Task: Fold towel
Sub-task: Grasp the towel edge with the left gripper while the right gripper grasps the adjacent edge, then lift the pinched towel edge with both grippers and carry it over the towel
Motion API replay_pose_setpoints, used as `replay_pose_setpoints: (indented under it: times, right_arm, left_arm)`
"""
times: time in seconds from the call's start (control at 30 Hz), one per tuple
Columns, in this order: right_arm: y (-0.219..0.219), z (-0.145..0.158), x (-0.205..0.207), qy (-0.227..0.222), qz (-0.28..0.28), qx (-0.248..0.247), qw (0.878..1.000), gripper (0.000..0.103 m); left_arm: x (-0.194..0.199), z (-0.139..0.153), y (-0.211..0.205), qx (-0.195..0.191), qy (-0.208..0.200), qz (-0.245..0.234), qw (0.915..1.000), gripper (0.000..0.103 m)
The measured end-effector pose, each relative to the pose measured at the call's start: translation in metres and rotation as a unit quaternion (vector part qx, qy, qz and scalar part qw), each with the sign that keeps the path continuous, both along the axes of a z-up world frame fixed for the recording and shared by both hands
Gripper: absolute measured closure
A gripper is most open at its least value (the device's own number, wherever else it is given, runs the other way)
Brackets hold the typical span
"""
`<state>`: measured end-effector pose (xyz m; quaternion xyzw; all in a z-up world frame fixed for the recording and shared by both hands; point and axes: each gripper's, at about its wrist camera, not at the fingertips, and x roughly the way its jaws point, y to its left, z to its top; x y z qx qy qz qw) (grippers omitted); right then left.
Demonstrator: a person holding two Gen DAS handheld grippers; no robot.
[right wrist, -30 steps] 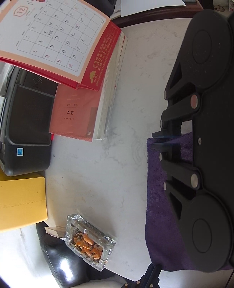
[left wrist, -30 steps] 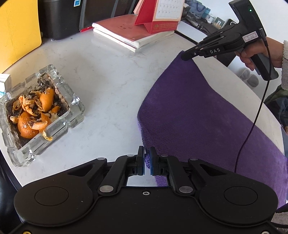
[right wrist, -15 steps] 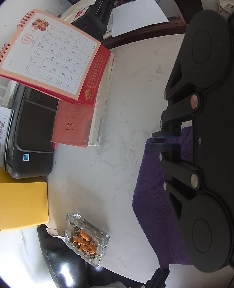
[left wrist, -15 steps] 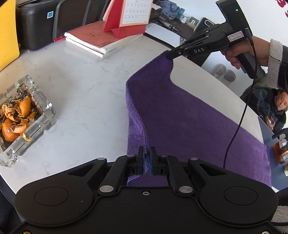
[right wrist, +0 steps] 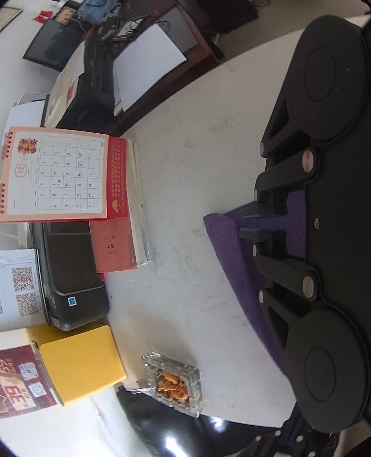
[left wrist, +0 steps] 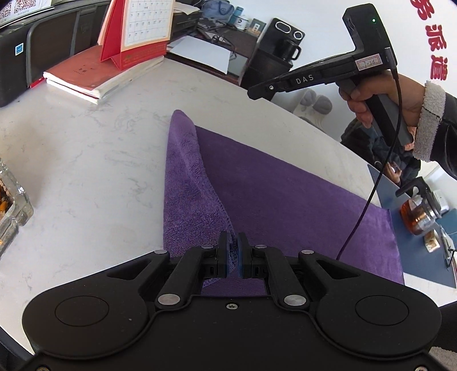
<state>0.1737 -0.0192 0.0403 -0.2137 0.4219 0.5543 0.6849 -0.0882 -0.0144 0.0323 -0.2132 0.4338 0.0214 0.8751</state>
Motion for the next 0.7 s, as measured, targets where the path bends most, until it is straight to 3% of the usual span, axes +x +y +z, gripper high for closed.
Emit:
replay_pose_setpoints:
  times: [0.1, 0.2, 0.3, 0.43, 0.63, 0.7]
  right_arm:
    - [0.001, -0.023, -0.001, 0.079, -0.036, -0.001, 0.996, 0.073]
    - [-0.004, -0.047, -0.001, 0.168, -0.084, 0.013, 0.982, 0.07]
    - [-0.017, -0.072, 0.001, 0.282, -0.148, 0.037, 0.947, 0.063]
    - [-0.029, -0.101, -0.007, 0.378, -0.206, 0.049, 0.901, 0.061]
    - [-0.053, -0.129, -0.032, 0.479, -0.26, 0.08, 0.834, 0.057]
    - [-0.047, -0.138, -0.038, 0.496, -0.262, 0.08, 0.824, 0.057]
  left_arm:
    - [0.0, -0.003, -0.004, 0.0, 0.005, 0.006, 1.0, 0.098]
    - [-0.003, -0.004, -0.002, -0.001, 0.005, 0.015, 0.9999, 0.098]
    - [-0.005, -0.006, 0.002, -0.004, 0.005, 0.024, 0.9997, 0.098]
    - [-0.008, -0.006, 0.011, -0.007, -0.001, 0.036, 0.9993, 0.098]
    - [-0.007, -0.001, 0.021, -0.018, -0.009, 0.042, 0.9989, 0.098]
    - [-0.007, 0.0, 0.021, -0.019, -0.009, 0.037, 0.9991, 0.098]
